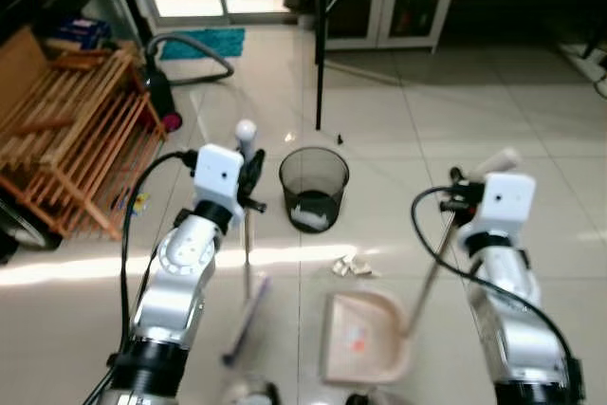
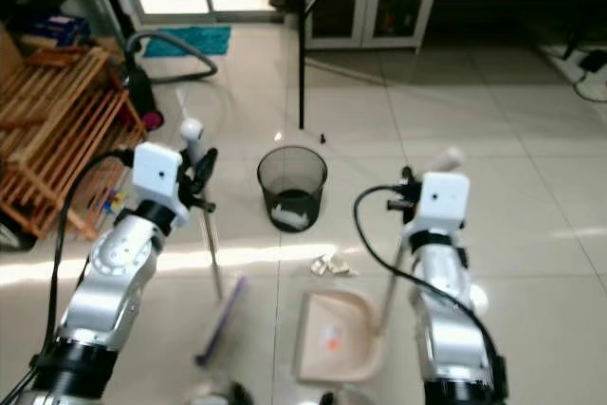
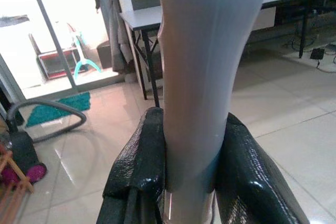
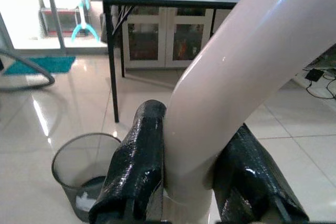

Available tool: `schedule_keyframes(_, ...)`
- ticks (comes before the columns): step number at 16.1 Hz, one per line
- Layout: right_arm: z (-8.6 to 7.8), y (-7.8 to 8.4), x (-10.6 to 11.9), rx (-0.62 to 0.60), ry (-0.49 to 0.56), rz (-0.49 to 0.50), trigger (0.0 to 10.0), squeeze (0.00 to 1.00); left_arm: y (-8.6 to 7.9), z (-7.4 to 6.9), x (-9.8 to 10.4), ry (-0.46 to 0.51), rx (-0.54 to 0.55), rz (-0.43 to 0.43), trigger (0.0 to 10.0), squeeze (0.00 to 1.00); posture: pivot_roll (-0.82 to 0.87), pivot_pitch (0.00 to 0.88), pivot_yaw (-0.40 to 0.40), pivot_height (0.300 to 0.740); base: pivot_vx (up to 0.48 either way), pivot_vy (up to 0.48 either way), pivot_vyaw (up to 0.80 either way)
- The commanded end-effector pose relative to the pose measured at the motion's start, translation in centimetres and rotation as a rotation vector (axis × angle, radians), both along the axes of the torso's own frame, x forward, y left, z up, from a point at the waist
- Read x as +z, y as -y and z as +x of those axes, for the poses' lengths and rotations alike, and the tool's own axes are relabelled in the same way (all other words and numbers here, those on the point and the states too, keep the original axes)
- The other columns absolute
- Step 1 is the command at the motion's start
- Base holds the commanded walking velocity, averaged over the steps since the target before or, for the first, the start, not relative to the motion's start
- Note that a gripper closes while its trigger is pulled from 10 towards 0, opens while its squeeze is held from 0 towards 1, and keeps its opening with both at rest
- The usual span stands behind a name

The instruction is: Sweep floor

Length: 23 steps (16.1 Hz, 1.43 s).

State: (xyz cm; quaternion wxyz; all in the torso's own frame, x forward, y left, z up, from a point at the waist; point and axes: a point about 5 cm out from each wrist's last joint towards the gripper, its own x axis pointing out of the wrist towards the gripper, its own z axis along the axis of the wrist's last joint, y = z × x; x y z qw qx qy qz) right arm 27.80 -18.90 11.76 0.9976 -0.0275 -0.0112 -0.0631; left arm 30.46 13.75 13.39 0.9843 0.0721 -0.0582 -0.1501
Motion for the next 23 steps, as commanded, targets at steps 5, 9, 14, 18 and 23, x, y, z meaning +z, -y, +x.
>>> schedule_keyframes(5, 0.6, -0.3, 1.2, 0.006, 0.048, 0.000, 10.0, 0.00, -0.2, 0.8, 1.2, 0.021, -0.001, -0.041, 10.0, 0.00, 0.03, 0.087, 0.064, 0.740, 0.000, -0.217, 0.00)
schedule_keyframes(9, 0.1, 0.1, 1.2, -0.006, 0.041, -0.006, 10.0, 0.00, -0.5, 0.4, 0.5, -0.033, 0.017, -0.075, 10.0, 0.00, 0.01, 0.110, 0.069, 0.740, 0.000, 0.335, 0.00)
schedule_keyframes(14, 0.5, 0.1, 1.5, -0.014, 0.041, 0.010, 10.0, 0.00, -0.7, 0.7, 1.6, 0.025, 0.026, -0.063, 10.0, 0.00, 0.01, 0.120, 0.070, 0.740, 0.000, 0.000, 0.00)
schedule_keyframes(18, 0.5, 0.4, 1.3, -0.042, 0.033, 0.033, 10.0, 0.00, -0.3, 0.7, 1.6, 0.025, -0.010, -0.065, 10.0, 0.00, 0.01, 0.124, 0.074, 0.740, 0.294, 0.000, -0.80)
schedule_keyframes(23, 0.6, 0.4, 1.5, -0.034, 0.038, 0.015, 10.0, 0.00, -0.3, 0.8, 1.7, 0.026, -0.015, -0.059, 10.0, 0.00, 0.01, 0.130, 0.078, 0.740, 0.344, 0.000, 0.00)
